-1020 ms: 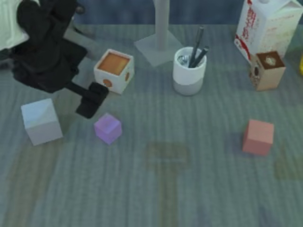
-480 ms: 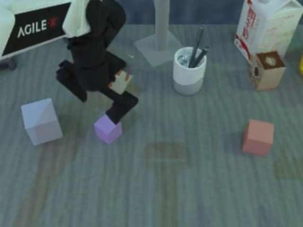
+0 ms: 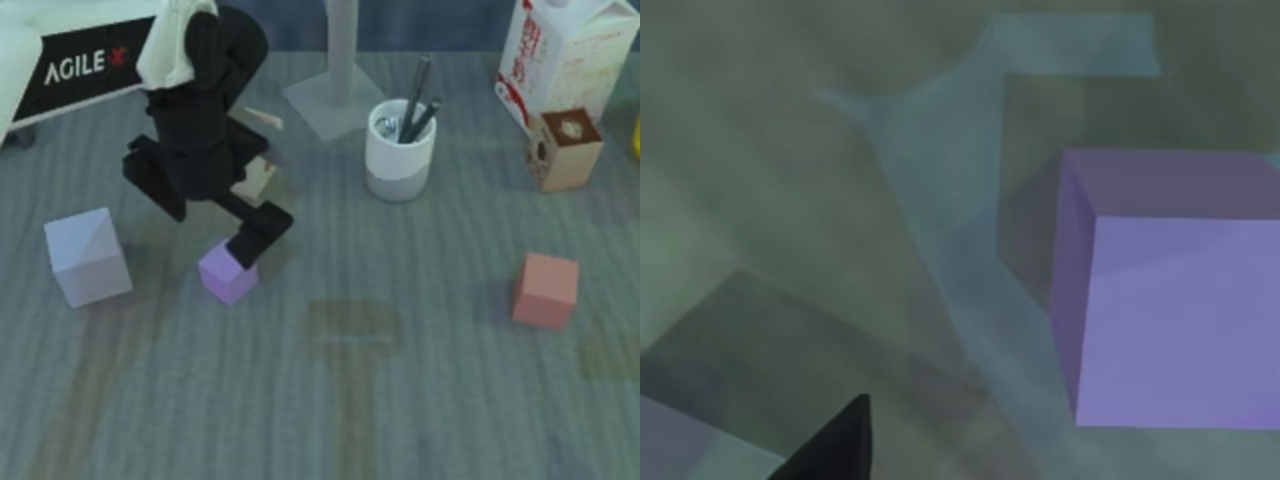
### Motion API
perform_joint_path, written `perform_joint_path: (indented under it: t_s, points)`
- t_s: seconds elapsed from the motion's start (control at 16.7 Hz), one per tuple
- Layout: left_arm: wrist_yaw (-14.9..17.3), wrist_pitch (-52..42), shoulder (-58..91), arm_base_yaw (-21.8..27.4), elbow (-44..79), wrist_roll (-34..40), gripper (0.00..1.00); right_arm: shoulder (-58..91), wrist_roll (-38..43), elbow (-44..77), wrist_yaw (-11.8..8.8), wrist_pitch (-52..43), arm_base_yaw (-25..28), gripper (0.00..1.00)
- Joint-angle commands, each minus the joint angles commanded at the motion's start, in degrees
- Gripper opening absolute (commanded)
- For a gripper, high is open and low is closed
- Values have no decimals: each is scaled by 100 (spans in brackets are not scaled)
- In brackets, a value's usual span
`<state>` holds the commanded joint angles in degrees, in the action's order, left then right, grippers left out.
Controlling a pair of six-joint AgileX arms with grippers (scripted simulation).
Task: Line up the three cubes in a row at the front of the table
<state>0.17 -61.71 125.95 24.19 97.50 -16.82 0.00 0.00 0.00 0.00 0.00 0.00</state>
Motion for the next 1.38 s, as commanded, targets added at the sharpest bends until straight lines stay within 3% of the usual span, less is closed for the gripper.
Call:
perform_joint_path:
  t_s: [0.36,0.66,1.38]
  points:
    - [5,1307,555,5,-701,-3,100,0,0,0,0,0,0,100]
    - [6,1438,638,7,-783,-5,100,0,0,0,0,0,0,100]
    - [6,1438,638,7,-783,-5,10,0,0,0,0,0,0,100]
